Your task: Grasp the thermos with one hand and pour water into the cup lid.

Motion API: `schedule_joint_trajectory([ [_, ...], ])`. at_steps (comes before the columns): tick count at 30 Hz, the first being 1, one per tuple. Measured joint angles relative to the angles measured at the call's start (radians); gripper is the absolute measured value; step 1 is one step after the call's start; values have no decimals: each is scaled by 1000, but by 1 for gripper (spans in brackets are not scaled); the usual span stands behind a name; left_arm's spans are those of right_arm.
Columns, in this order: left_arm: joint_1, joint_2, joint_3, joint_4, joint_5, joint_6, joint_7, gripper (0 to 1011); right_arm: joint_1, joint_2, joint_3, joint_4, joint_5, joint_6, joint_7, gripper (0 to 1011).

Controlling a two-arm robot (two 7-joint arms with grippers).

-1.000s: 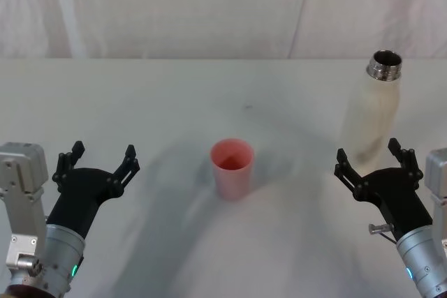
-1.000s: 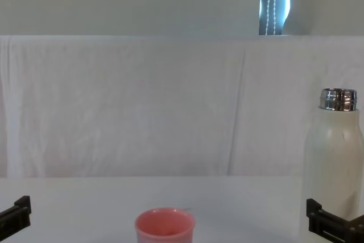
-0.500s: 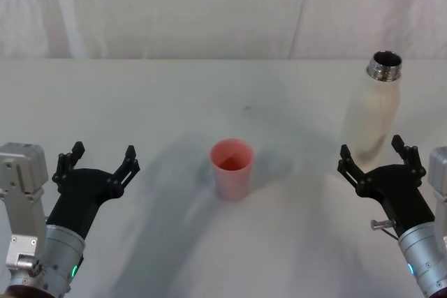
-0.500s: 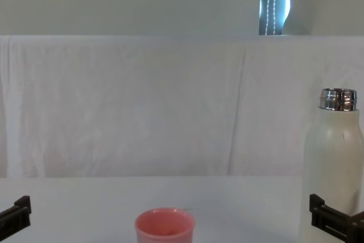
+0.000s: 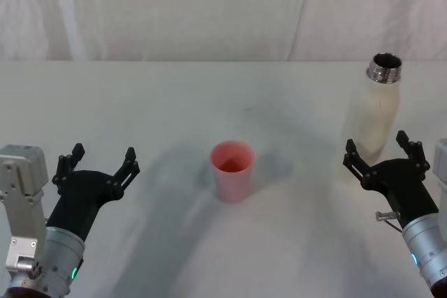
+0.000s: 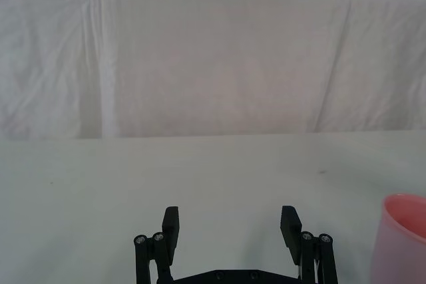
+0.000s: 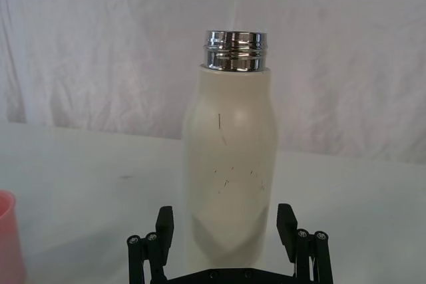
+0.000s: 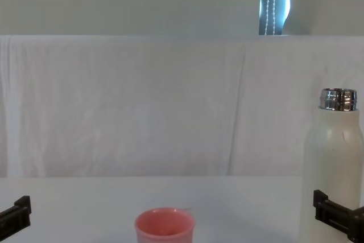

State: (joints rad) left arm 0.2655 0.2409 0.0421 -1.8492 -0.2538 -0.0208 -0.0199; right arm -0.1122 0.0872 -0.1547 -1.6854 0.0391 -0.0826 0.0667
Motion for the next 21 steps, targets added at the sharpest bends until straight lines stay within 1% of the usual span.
schedule_joint_trajectory([
  [5,0,0,0,0,0,0,0,1001,23,-11,9,21,1,-1,12,1002],
  [21,0,0,0,0,0,0,0,1001,61,-29,18,57,19,-5,34,1002],
])
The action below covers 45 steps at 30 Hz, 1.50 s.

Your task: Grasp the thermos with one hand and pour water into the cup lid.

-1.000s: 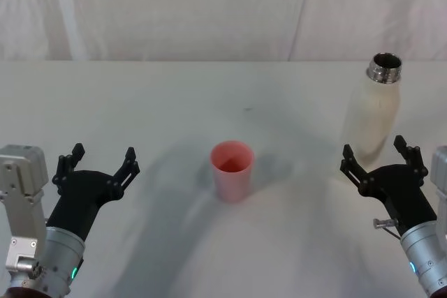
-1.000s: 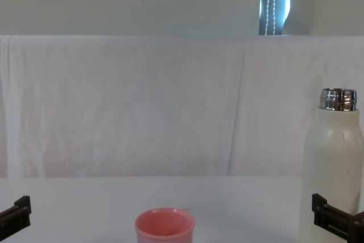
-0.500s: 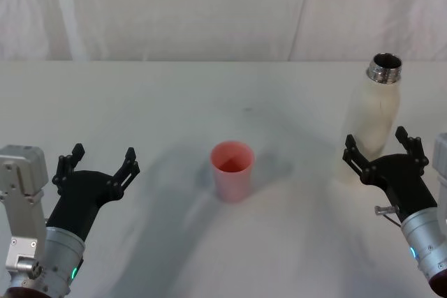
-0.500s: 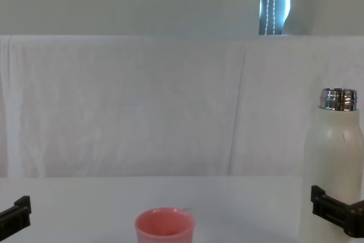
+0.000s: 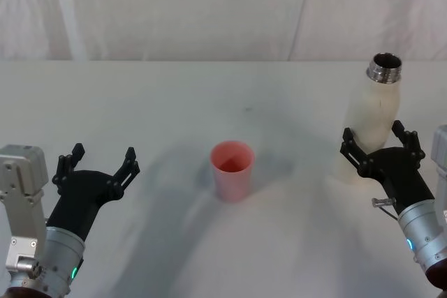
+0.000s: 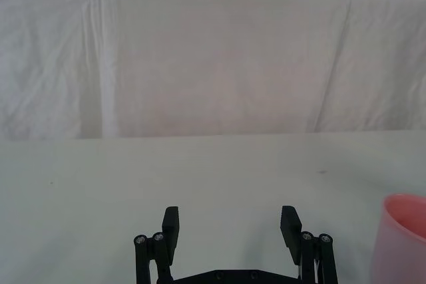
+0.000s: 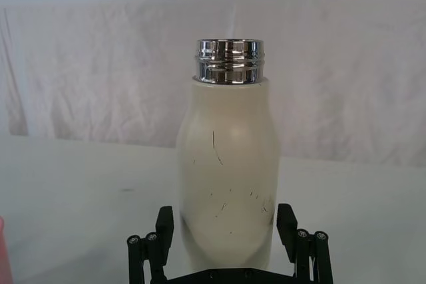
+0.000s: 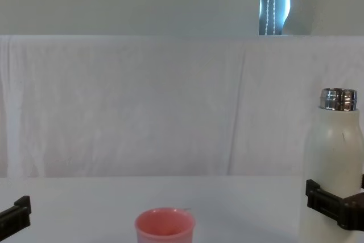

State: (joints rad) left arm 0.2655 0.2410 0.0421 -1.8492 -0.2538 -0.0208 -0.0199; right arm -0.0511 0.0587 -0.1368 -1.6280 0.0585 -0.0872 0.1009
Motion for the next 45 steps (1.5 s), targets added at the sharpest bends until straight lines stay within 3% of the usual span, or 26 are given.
schedule_joint_trajectory([
  [28,0,0,0,0,0,0,0,1001,68,-19,3,82,29,-19,8,1002],
  [41,0,0,0,0,0,0,0,1001,70,-18,2,84,28,-19,8,1002],
  [45,0,0,0,0,0,0,0,1001,69,-18,2,84,28,-19,7,961],
])
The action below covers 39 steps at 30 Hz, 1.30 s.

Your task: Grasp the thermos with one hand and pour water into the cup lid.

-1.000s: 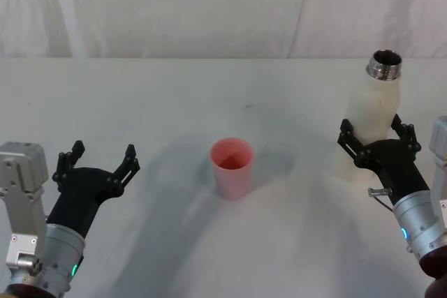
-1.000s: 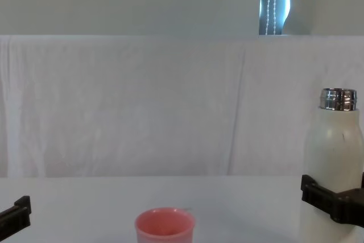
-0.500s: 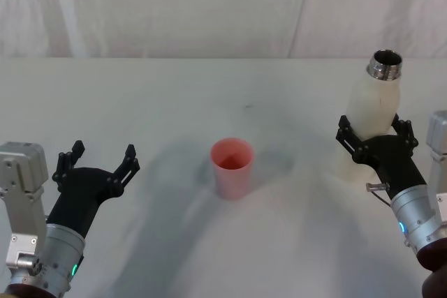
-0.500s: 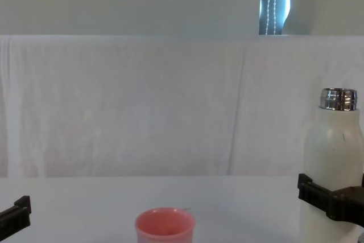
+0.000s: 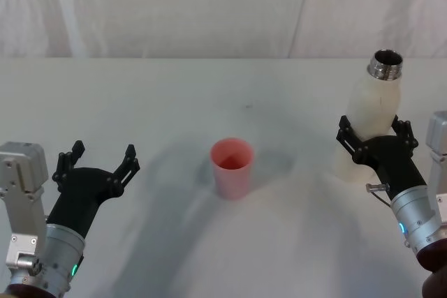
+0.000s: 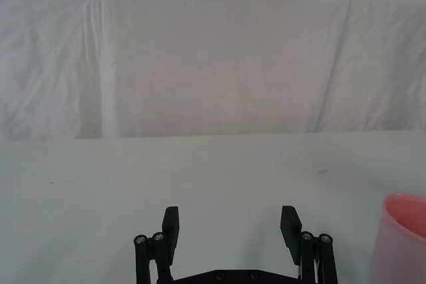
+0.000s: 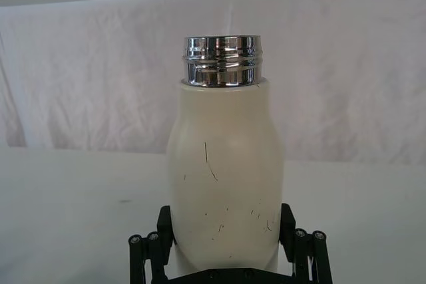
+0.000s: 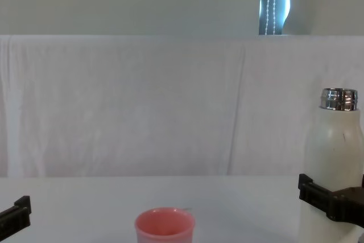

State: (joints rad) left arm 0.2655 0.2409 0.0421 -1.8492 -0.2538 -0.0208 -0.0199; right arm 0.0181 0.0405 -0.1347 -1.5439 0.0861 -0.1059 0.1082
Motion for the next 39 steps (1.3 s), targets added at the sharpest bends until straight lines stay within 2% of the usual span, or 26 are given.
schedule_joint_trajectory([
  [17,0,0,0,0,0,0,0,1001,-1,4,-4,-6,-5,1,0,959],
  [22,0,0,0,0,0,0,0,1001,4,17,-13,-20,-24,2,4,959],
  [33,0,0,0,0,0,0,0,1001,12,25,-23,-49,-29,6,13,959],
  [39,0,0,0,0,0,0,0,1001,17,40,-36,-58,-63,1,12,959],
])
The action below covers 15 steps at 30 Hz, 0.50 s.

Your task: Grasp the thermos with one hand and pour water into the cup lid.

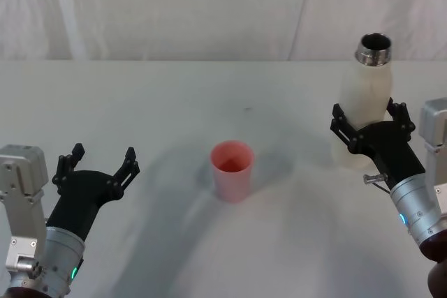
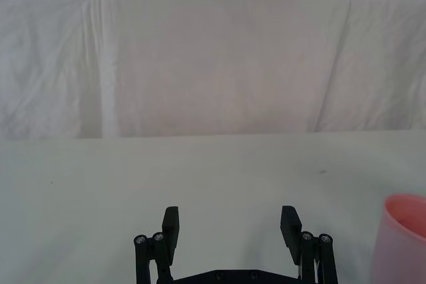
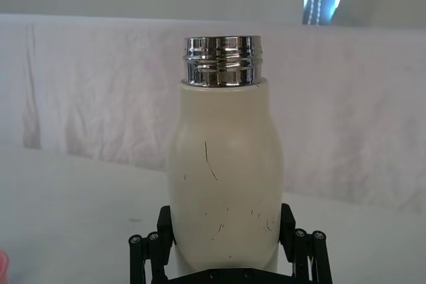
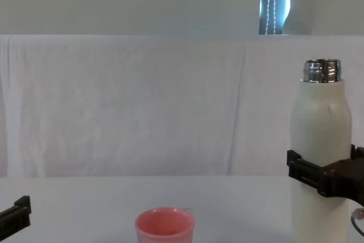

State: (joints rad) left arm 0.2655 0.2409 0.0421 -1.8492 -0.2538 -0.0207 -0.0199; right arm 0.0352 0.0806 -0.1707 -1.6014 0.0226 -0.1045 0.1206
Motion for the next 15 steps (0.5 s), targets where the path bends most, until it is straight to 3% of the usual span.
schedule_joint_trajectory([
  [6,0,0,0,0,0,0,0,1001,5,26,-22,-8,-66,-4,-7,958],
  [15,0,0,0,0,0,0,0,1001,24,74,-77,-21,-230,-3,-29,959],
])
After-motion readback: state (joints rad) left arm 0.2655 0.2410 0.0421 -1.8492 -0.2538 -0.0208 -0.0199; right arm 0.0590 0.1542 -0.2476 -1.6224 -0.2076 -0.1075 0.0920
